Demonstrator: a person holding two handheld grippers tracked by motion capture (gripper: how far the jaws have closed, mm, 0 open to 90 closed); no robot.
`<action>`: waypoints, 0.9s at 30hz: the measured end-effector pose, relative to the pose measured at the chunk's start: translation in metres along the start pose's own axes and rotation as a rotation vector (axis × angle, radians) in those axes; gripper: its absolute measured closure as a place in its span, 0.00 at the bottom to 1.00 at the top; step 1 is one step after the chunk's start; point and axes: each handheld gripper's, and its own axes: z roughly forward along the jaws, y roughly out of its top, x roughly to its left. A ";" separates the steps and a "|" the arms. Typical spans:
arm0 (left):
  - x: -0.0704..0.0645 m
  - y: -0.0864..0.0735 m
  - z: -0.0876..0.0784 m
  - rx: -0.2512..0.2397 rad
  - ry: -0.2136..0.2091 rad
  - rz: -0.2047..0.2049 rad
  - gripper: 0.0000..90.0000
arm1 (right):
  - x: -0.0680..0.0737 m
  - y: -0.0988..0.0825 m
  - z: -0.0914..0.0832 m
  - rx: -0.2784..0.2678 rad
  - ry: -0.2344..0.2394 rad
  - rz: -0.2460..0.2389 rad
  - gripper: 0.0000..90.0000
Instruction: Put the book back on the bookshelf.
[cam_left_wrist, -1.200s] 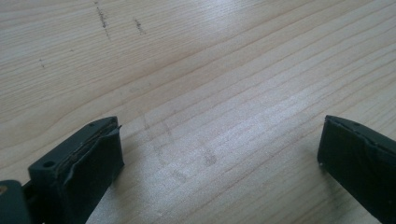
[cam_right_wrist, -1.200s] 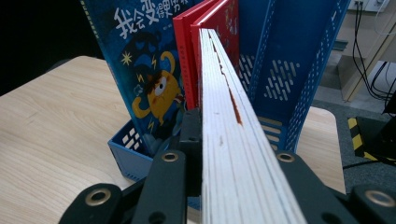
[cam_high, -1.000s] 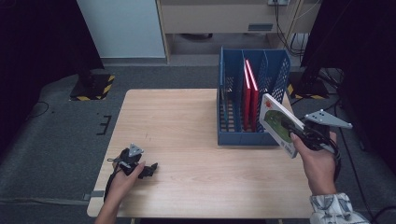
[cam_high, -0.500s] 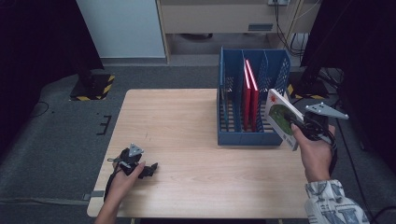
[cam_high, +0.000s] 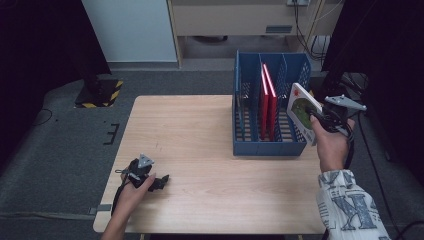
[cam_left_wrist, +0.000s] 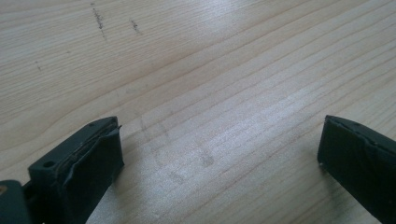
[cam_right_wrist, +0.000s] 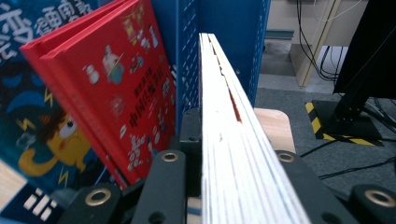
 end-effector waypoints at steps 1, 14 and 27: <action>0.000 0.000 0.000 0.000 0.000 0.000 0.00 | 0.000 0.000 0.000 0.000 0.000 0.000 0.84; 0.000 0.000 0.000 0.002 -0.002 0.006 0.00 | -0.001 0.002 0.032 0.026 -0.019 0.021 0.84; 0.000 0.001 0.001 0.001 -0.004 0.007 0.00 | 0.009 -0.001 0.052 0.028 -0.041 0.025 0.84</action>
